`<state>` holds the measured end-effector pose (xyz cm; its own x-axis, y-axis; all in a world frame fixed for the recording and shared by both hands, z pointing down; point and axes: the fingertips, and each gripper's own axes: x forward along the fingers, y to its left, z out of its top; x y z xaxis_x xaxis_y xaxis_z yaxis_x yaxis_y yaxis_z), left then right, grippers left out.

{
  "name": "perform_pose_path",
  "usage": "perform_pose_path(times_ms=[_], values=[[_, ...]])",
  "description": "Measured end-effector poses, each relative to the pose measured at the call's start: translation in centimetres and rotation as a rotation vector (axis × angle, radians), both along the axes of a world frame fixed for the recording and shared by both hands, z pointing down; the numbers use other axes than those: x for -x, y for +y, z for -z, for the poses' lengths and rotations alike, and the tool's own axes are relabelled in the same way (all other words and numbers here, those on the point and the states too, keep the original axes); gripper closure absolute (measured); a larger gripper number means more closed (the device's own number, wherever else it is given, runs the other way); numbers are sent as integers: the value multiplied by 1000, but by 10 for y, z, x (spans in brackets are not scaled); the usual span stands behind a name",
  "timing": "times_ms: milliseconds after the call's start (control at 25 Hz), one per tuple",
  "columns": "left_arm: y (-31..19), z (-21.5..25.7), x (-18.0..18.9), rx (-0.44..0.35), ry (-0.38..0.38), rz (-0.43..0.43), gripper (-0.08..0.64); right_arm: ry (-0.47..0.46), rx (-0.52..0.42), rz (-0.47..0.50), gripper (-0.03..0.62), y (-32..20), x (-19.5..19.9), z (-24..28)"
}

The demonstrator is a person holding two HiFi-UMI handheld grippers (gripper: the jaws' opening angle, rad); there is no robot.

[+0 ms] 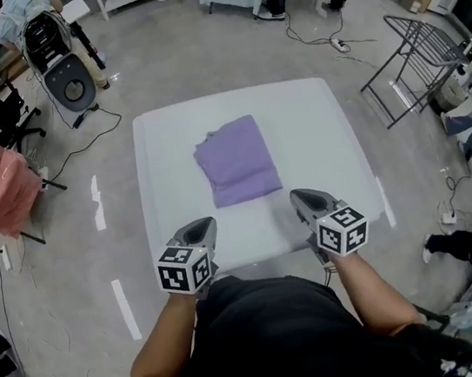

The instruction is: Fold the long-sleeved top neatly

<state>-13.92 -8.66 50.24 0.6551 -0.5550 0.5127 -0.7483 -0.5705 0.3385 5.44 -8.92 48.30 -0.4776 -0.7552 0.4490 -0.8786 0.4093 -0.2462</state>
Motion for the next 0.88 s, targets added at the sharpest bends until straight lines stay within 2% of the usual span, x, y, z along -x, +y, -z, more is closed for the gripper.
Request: perform_pose_path(times_ms=[280,560,880], values=[[17,15,-9,-38,8,72,552,12,-34,83,589,15,0,16],[32,32,-32,-77,-1,93,552,-19,-58,109,588,27,-14,27],[46,38,-35,-90,-16,130,552,-12,-64,136,589,45,-20,27]])
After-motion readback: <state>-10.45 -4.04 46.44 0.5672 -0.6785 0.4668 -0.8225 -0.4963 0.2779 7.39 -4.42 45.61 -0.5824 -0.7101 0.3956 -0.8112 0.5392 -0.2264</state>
